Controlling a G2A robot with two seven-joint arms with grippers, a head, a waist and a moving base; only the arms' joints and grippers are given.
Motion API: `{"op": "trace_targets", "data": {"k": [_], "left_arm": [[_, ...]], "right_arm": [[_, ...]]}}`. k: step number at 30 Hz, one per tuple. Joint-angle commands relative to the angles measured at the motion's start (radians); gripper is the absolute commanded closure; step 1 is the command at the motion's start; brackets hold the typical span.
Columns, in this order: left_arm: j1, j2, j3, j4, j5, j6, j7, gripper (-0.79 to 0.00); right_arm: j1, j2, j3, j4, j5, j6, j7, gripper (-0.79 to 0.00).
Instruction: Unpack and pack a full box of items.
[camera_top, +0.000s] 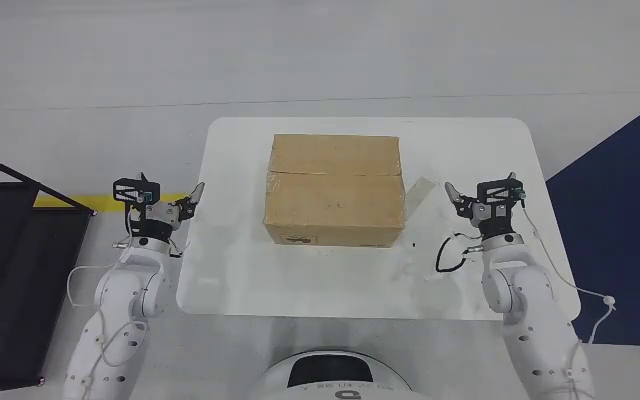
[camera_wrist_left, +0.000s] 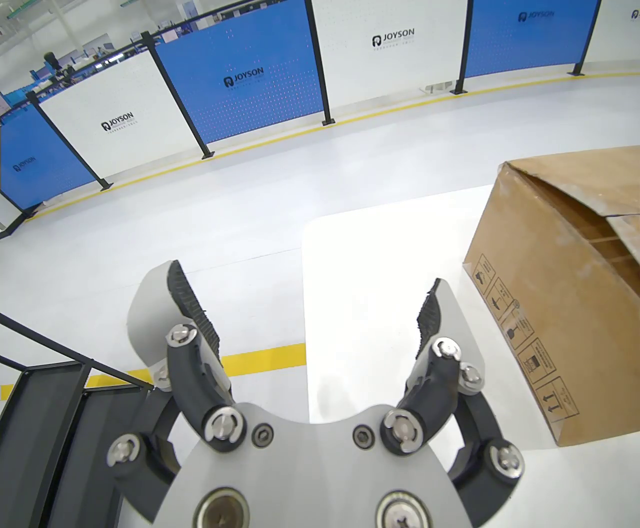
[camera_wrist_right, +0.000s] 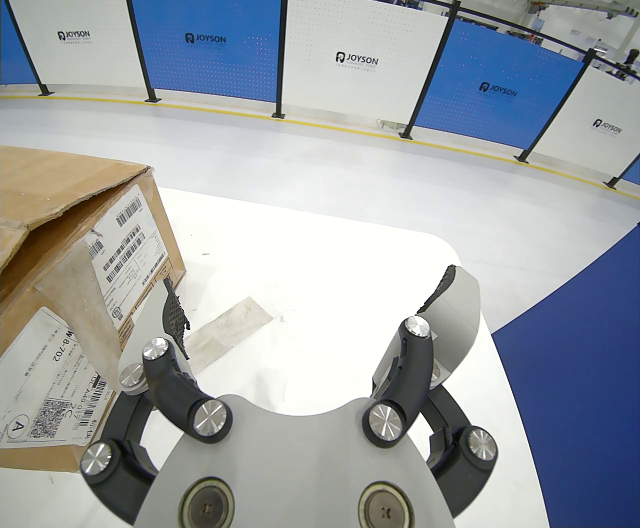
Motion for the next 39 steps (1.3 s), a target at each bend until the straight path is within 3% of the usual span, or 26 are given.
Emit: {"op": "trace_targets", "data": {"k": [1, 8, 12, 22, 39], "left_arm": [[0.0, 0.0, 0.0, 0.0, 0.0, 0.0, 0.0, -0.785], [0.0, 0.0, 0.0, 0.0, 0.0, 0.0, 0.0, -0.785], [0.0, 0.0, 0.0, 0.0, 0.0, 0.0, 0.0, -0.785], [0.0, 0.0, 0.0, 0.0, 0.0, 0.0, 0.0, -0.785], [0.0, 0.0, 0.0, 0.0, 0.0, 0.0, 0.0, -0.785]], "right_arm": [[0.0, 0.0, 0.0, 0.0, 0.0, 0.0, 0.0, -0.785], [0.001, 0.0, -0.001, -0.002, 0.0, -0.004, -0.001, -0.785], [0.043, 0.001, -0.039, -0.021, -0.007, -0.1, 0.045, -0.785], [0.123, -0.011, -0.177, 0.001, -0.116, -0.111, 0.122, -0.785], [0.125, -0.012, -0.142, 0.011, -0.09, -0.117, 0.139, -0.785]]}}
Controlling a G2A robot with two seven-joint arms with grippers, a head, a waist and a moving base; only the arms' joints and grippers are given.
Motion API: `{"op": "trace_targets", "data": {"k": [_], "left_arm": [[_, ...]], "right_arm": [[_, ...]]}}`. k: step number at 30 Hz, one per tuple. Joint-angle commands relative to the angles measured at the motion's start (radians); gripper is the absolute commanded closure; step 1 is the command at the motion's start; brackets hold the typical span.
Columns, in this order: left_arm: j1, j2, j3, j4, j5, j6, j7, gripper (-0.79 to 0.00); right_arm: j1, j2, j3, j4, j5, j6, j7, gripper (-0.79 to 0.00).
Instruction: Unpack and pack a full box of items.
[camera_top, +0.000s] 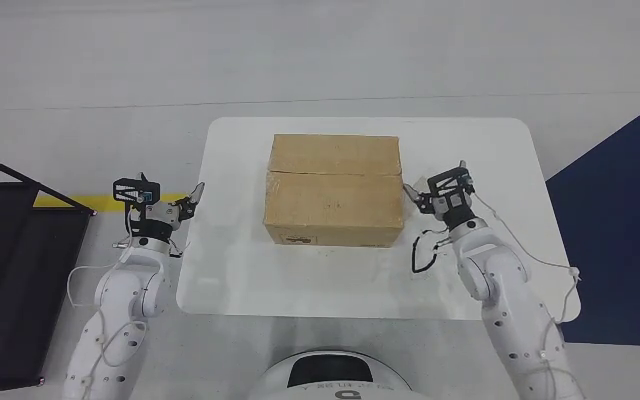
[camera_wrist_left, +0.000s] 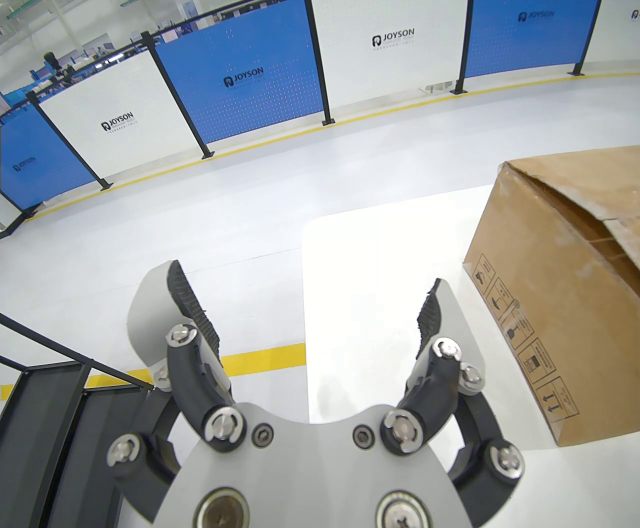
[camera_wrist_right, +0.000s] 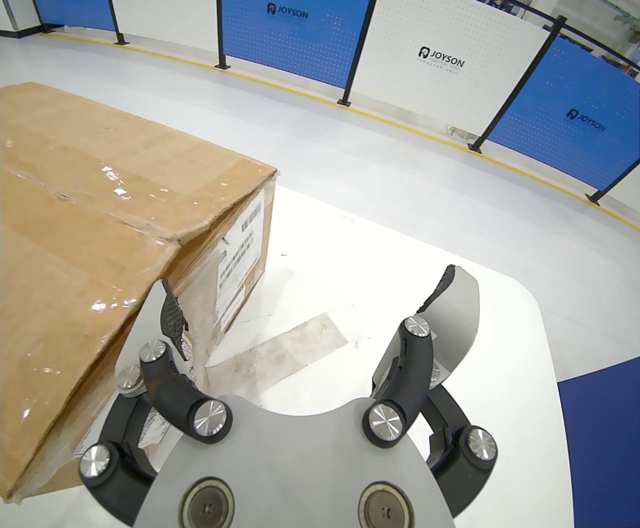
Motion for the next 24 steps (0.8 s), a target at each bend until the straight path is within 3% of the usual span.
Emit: {"op": "trace_targets", "data": {"k": [1, 9, 14, 17, 21, 24], "left_arm": [[0.0, 0.0, 0.0, 0.0, 0.0, 0.0, 0.0, -0.785], [0.0, 0.0, 0.0, 0.0, 0.0, 0.0, 0.0, -0.785], [0.0, 0.0, 0.0, 0.0, 0.0, 0.0, 0.0, -0.785], [0.0, 0.0, 0.0, 0.0, 0.0, 0.0, 0.0, -0.785], [0.0, 0.0, 0.0, 0.0, 0.0, 0.0, 0.0, -0.785], [0.0, 0.0, 0.0, 0.0, 0.0, 0.0, 0.0, -0.785]], "right_arm": [[0.001, 0.0, 0.002, 0.003, -0.003, -0.002, 0.004, -0.785], [0.009, -0.003, -0.024, 0.001, -0.037, -0.003, 0.008, -0.785], [-0.015, -0.002, 0.002, -0.027, 0.041, -0.058, -0.037, -0.785], [-0.04, 0.006, 0.05, -0.032, 0.143, -0.217, -0.096, -0.785], [-0.064, 0.026, 0.129, -0.012, 0.263, -0.523, -0.143, -0.785], [-0.068, 0.038, 0.17, 0.003, 0.292, -0.669, -0.139, -0.785]]}}
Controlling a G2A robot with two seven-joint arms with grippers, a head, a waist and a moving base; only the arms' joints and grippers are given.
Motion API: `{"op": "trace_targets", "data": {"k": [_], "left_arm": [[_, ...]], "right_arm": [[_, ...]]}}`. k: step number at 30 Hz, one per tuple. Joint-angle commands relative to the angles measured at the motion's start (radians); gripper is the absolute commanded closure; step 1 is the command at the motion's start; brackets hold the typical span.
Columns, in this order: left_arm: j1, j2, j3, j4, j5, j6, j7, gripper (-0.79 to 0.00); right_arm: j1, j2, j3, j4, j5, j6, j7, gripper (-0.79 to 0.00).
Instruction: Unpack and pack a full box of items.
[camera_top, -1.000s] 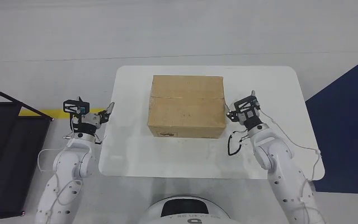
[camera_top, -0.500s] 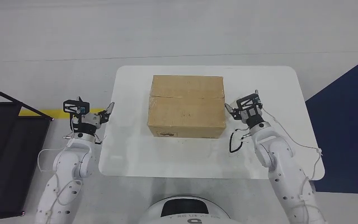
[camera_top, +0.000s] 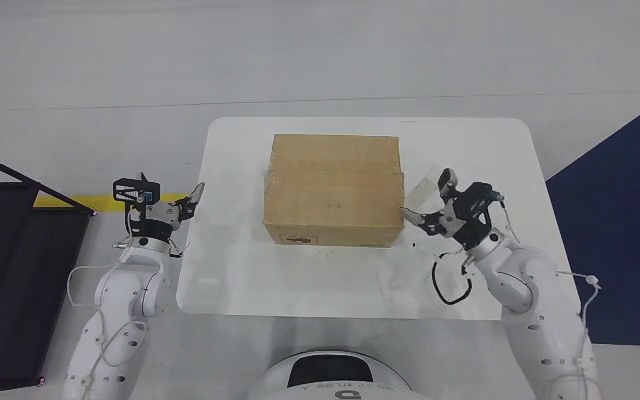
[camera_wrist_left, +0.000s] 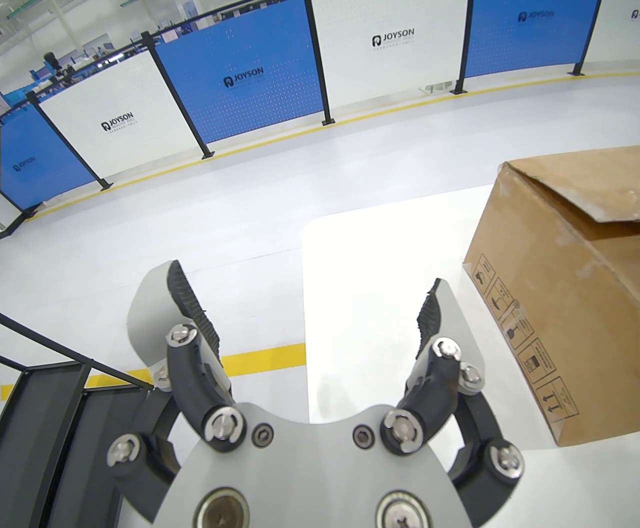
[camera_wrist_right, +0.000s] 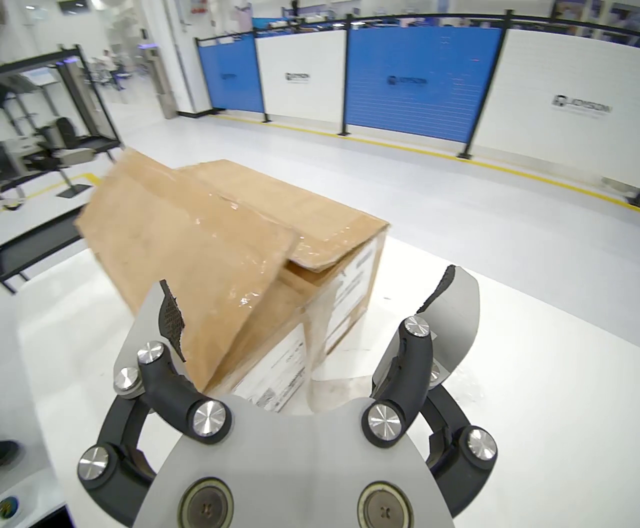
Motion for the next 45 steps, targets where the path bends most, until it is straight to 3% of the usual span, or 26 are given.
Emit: {"op": "trace_targets", "data": {"k": [1, 4, 11, 22, 27, 37, 45], "left_arm": [[0.0, 0.0, 0.0, 0.0, 0.0, 0.0, 0.0, -0.785], [0.0, 0.0, 0.0, 0.0, 0.0, 0.0, 0.0, -0.785], [0.0, 0.0, 0.0, 0.0, 0.0, 0.0, 0.0, -0.785], [0.0, 0.0, 0.0, 0.0, 0.0, 0.0, 0.0, -0.785], [0.0, 0.0, 0.0, 0.0, 0.0, 0.0, 0.0, -0.785], [0.0, 0.0, 0.0, 0.0, 0.0, 0.0, 0.0, -0.785], [0.0, 0.0, 0.0, 0.0, 0.0, 0.0, 0.0, -0.785]], "right_arm": [[-0.002, 0.006, 0.02, 0.002, 0.001, -0.076, 0.008, -0.785], [-0.011, 0.012, 0.034, -0.007, -0.021, -0.109, 0.014, -0.785], [0.024, 0.0, 0.002, 0.014, -0.111, 0.184, 0.046, -0.785], [0.17, -0.012, -0.096, 0.162, -0.134, 0.325, 0.144, -0.785], [0.185, -0.013, -0.116, 0.17, -0.12, 0.289, 0.15, -0.785], [0.268, 0.001, -0.121, 0.295, 0.183, -0.121, 0.207, -0.785], [0.281, 0.019, -0.1, 0.323, 0.224, -0.273, 0.216, -0.785]]}}
